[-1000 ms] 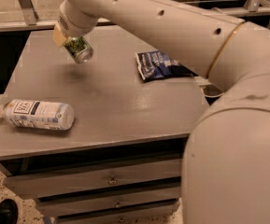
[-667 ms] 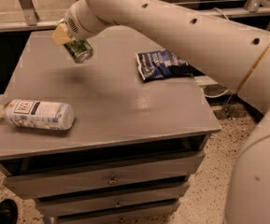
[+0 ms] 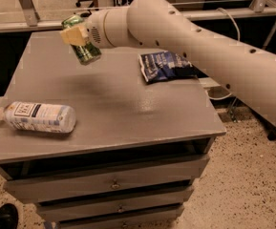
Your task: Place green can upright
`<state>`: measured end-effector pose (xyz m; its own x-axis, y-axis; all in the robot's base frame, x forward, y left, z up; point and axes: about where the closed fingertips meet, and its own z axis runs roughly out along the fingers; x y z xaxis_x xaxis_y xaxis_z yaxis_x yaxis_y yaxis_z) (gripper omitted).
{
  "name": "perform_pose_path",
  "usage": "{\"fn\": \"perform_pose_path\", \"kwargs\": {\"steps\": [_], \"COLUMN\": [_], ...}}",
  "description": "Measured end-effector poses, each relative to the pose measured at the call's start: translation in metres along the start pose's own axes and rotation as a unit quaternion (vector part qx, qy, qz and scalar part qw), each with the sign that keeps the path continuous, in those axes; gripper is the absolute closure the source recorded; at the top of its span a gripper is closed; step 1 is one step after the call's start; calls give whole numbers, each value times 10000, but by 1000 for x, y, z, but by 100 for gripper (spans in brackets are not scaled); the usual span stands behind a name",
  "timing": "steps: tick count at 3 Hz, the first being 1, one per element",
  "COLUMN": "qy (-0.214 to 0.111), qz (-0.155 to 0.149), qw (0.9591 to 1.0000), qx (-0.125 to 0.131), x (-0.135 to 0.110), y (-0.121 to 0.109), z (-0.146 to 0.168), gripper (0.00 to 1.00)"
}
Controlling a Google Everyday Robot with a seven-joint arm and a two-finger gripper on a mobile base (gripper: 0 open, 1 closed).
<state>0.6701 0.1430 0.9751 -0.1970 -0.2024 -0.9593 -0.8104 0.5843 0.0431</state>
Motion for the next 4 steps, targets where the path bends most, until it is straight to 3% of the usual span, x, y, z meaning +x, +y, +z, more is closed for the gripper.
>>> {"fn": "perform_pose_path", "kwargs": {"steps": [1,3,4], "qy": [-272,-410,-656], "qz": [-275,-368,-430], "qw": [9993,9984,9966], "qx": [16,-101,-254], "x": [-12,-14,1], "y": [4,10,12], "z": [-24,-24,-26], "gripper": [100,100,100]}}
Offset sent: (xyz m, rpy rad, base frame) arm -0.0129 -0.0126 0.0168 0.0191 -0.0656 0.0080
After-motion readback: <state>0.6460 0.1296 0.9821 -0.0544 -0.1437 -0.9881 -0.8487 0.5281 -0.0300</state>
